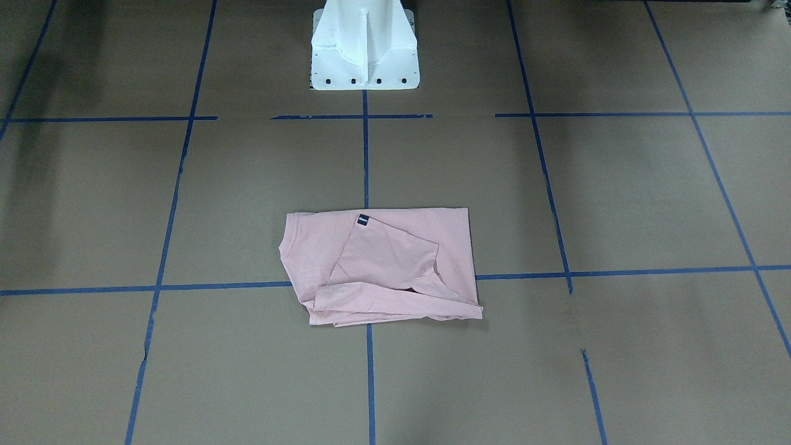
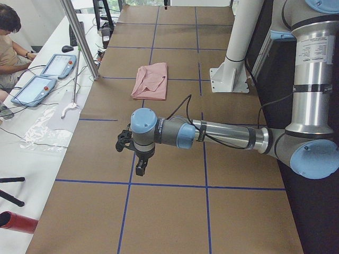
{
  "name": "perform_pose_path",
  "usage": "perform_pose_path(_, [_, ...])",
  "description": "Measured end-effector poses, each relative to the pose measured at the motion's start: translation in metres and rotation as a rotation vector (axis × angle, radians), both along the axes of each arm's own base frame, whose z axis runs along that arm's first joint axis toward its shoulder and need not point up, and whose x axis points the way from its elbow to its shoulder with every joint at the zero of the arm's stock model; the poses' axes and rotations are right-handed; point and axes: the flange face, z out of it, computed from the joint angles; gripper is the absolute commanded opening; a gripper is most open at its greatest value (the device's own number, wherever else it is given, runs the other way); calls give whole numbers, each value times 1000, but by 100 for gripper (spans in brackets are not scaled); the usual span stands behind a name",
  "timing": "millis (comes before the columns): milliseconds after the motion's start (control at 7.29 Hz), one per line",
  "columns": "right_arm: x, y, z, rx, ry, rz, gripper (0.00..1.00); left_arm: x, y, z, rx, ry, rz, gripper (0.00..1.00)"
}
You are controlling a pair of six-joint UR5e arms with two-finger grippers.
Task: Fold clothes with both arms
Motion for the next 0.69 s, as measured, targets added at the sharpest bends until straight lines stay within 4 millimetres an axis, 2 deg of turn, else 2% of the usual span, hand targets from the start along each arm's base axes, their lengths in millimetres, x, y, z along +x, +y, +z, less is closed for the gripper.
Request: perform_pose_path(685, [-4, 1, -9, -2, -58, -1, 100, 0, 0, -8, 14, 4, 0, 100])
